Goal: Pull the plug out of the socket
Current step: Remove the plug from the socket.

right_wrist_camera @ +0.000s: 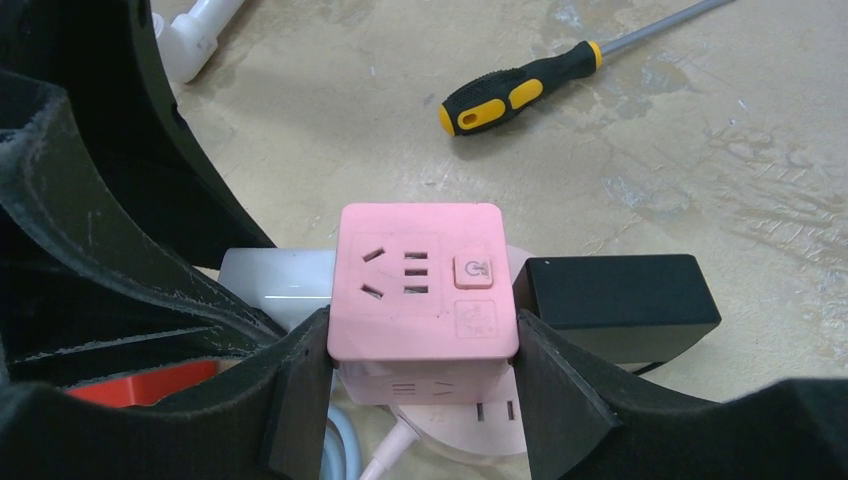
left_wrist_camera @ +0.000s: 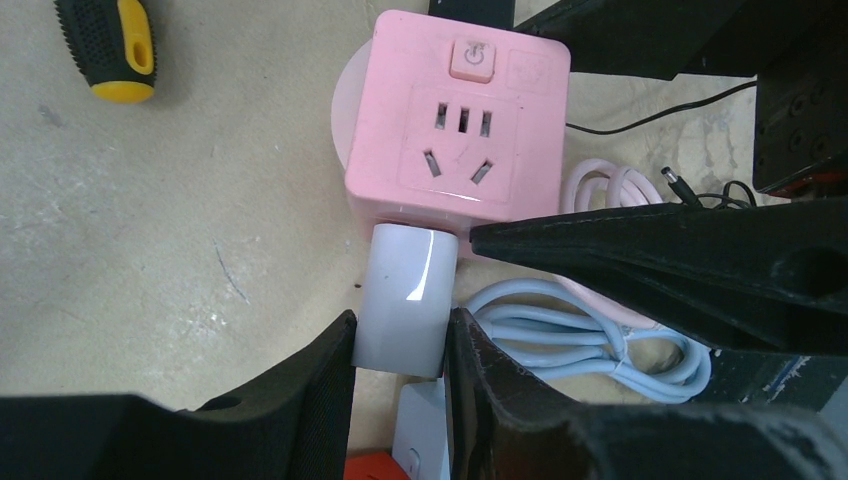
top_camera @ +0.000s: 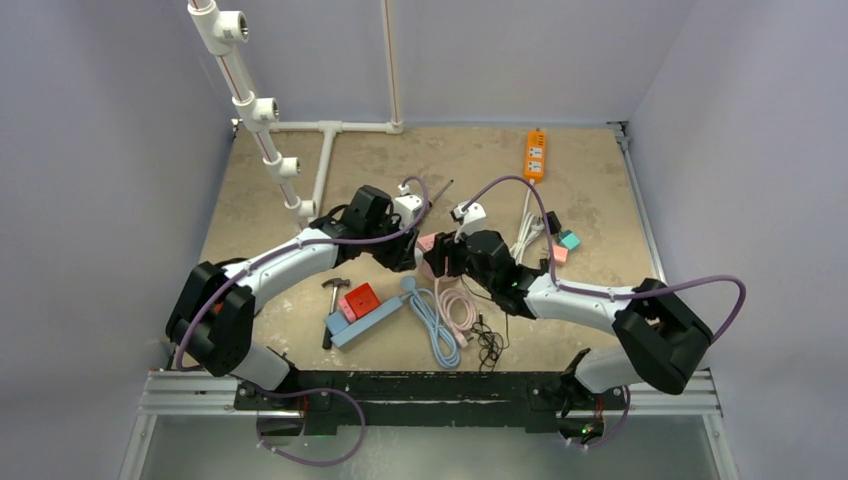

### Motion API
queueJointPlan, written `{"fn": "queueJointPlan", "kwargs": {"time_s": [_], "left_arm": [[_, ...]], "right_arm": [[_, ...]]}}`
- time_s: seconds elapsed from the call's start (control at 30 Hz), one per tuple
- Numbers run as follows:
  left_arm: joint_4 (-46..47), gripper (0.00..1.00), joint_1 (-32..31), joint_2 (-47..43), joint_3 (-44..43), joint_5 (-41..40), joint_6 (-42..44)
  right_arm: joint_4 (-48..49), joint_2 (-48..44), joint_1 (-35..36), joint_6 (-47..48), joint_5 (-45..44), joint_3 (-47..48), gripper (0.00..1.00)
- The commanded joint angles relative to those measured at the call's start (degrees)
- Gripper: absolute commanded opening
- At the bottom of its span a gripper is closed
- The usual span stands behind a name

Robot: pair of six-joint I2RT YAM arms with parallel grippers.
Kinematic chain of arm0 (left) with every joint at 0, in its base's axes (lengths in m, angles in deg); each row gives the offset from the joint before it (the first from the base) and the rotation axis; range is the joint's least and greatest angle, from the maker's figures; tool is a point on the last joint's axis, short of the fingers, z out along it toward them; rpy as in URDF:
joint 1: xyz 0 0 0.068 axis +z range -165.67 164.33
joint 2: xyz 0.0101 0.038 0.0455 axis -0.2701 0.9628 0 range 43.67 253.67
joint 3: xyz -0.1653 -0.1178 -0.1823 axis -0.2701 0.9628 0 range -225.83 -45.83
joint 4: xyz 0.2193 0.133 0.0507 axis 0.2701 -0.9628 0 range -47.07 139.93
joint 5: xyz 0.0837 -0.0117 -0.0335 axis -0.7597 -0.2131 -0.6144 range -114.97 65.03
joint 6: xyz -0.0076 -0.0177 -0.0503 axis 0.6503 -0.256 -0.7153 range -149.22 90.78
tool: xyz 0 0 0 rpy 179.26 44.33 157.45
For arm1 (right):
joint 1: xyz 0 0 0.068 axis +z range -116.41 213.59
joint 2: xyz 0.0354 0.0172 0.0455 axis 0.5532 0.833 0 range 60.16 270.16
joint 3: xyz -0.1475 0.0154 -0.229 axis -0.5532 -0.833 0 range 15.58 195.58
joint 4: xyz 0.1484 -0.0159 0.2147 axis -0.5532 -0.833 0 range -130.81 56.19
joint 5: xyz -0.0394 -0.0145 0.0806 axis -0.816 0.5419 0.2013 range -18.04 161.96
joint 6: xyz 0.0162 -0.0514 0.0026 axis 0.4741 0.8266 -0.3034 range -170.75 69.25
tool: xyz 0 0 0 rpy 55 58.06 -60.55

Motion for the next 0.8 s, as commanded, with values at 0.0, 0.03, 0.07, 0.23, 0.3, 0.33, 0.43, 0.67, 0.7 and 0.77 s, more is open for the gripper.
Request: {"fn": "queueJointPlan", "kwargs": {"time_s": [0.0,0.03,0.07,0.23,0.3,0.33,0.43,0.67,0.7,0.77], "left_arm": [[0.64,0.0,5.11,-1.46,-2.06,-8.75,-0.49],[0.53,0.0,5.49,-1.22,-2.17,-9.01,-0.44],[0.56,0.0,5.87,-1.0,-2.28,-9.23,-0.51],[-0.06,0.0,6.44,-0.17,-2.5,-10.41,-0.71],[0.19,0.0,6.34,-0.4,-2.29,-8.45,-0.65],[0.68,0.0,6.34,-0.61,-2.11,-7.05,-0.67],[1.78,0.0,6.29,-1.07,-1.64,-3.33,-0.78],[2.14,0.0,3.85,-2.52,-1.17,-0.49,-0.42],[1.95,0.0,3.45,-2.97,-1.1,-0.58,-0.31],[2.07,0.0,2.73,-3.91,-0.72,-0.5,-0.32]], "right_arm": [[0.45,-4.83,-0.33,4.72,3.63,-1.89,0.0],[0.56,-5.02,-0.33,4.82,4.12,-1.98,0.0],[0.57,-5.13,-0.33,4.93,4.53,-1.98,0.0],[0.66,-5.47,-0.26,5.05,5.4,-2.11,0.0],[0.58,-5.43,-0.25,4.92,4.79,-2.24,0.0],[0.51,-5.25,-0.27,4.77,4.17,-2.15,0.0],[-0.45,-3.79,-0.27,3.62,1.49,-1.53,0.0],[-3.74,1.08,-0.25,-0.06,-7.42,1.44,0.0],[-4.48,1.62,-0.25,-0.96,-8.76,1.92,0.0],[-5.7,2.84,-0.25,-1.98,-10.87,2.78,0.0]]}}
